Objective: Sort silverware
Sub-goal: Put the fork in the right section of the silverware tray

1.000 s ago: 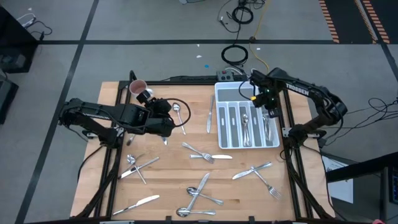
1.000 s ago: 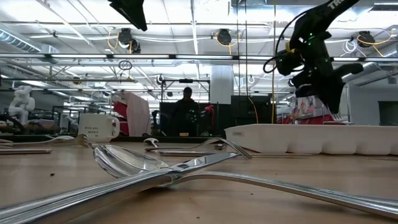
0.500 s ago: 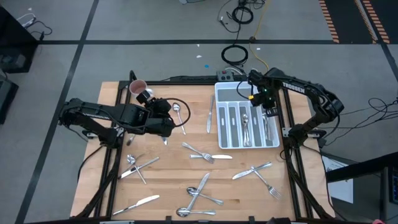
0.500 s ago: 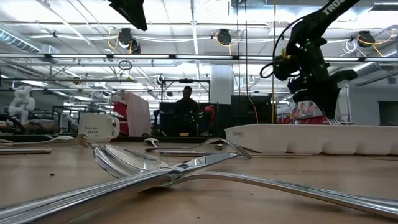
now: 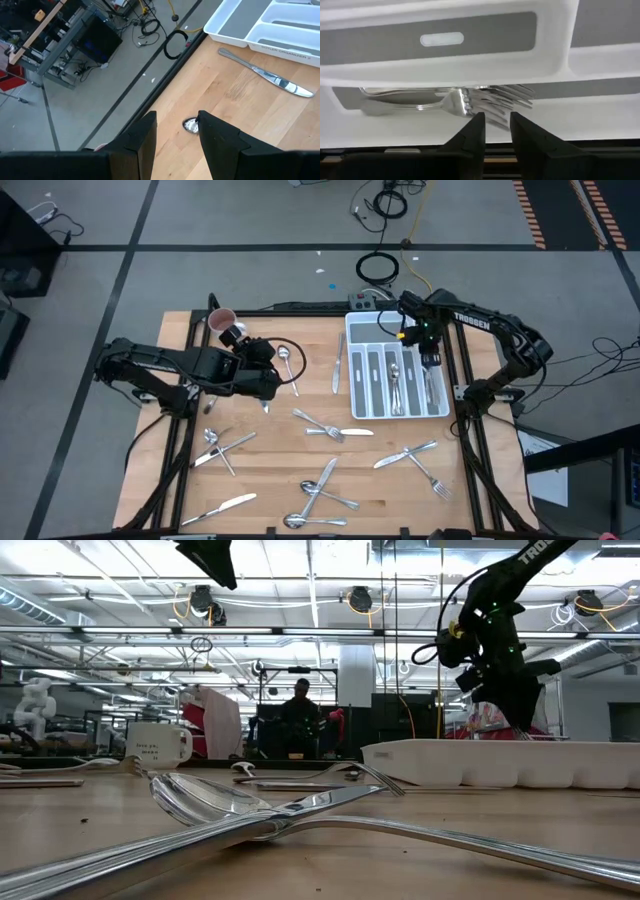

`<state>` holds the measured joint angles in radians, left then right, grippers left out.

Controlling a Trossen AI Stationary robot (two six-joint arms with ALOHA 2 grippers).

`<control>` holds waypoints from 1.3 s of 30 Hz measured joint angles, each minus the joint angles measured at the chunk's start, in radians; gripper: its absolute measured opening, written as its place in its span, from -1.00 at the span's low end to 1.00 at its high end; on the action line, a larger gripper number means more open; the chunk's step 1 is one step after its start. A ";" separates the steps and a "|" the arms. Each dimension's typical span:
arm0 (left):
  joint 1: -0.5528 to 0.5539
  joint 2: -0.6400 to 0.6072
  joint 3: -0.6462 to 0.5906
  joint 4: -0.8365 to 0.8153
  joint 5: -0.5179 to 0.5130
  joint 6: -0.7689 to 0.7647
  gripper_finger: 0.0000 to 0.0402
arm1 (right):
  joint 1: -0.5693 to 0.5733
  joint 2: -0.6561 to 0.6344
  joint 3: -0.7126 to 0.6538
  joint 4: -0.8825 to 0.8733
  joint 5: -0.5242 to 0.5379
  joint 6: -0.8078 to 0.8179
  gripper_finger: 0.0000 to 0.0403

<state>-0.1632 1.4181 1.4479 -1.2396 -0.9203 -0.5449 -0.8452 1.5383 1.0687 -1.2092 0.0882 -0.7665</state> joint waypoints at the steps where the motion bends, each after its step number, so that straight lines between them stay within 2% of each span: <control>1: 0.000 0.000 0.000 0.000 0.000 0.000 -0.25 | 0.000 0.000 0.000 0.001 0.000 0.002 -0.56; 5: 0.000 0.000 0.000 0.000 0.000 0.000 -0.25 | 0.000 0.000 0.000 0.010 0.007 0.021 -0.52; 11: 0.004 0.000 -0.005 -0.001 0.000 -0.002 -0.25 | 0.004 -0.017 0.003 0.124 0.151 0.131 -0.51; 13: 0.020 0.000 -0.024 -0.002 0.015 -0.052 -0.25 | 0.010 -0.030 0.028 0.144 0.181 0.162 -0.51; 18: 0.125 0.000 -0.108 -0.003 0.195 -0.260 -0.25 | 0.024 -0.061 0.157 0.146 0.202 0.288 -0.50; 21: 0.177 0.000 -0.178 -0.002 0.243 -0.350 -0.25 | 0.029 -0.084 0.258 0.146 0.201 0.384 -0.50; 26: 0.281 0.000 -0.284 0.008 0.374 -0.393 -0.25 | 0.049 -0.130 0.410 0.146 0.179 0.503 -0.50; 30: 0.361 -0.002 -0.383 0.030 0.479 -0.419 -0.25 | 0.071 -0.176 0.469 0.163 0.121 0.540 -0.50; 32: 0.380 -0.009 -0.442 0.072 0.495 -0.402 -0.25 | 0.083 -0.200 0.471 0.176 0.113 0.546 -0.50; 34: 0.376 -0.011 -0.499 0.115 0.501 -0.323 -0.25 | 0.093 -0.217 0.471 0.179 0.113 0.546 -0.50; 39: 0.323 -0.017 -0.595 0.205 0.509 -0.003 -0.25 | 0.102 -0.228 0.471 0.178 0.113 0.546 -0.50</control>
<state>0.1597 1.4014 0.8527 -1.0346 -0.4114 -0.5484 -0.7433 1.3102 1.5394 -1.0316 0.2012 -0.2203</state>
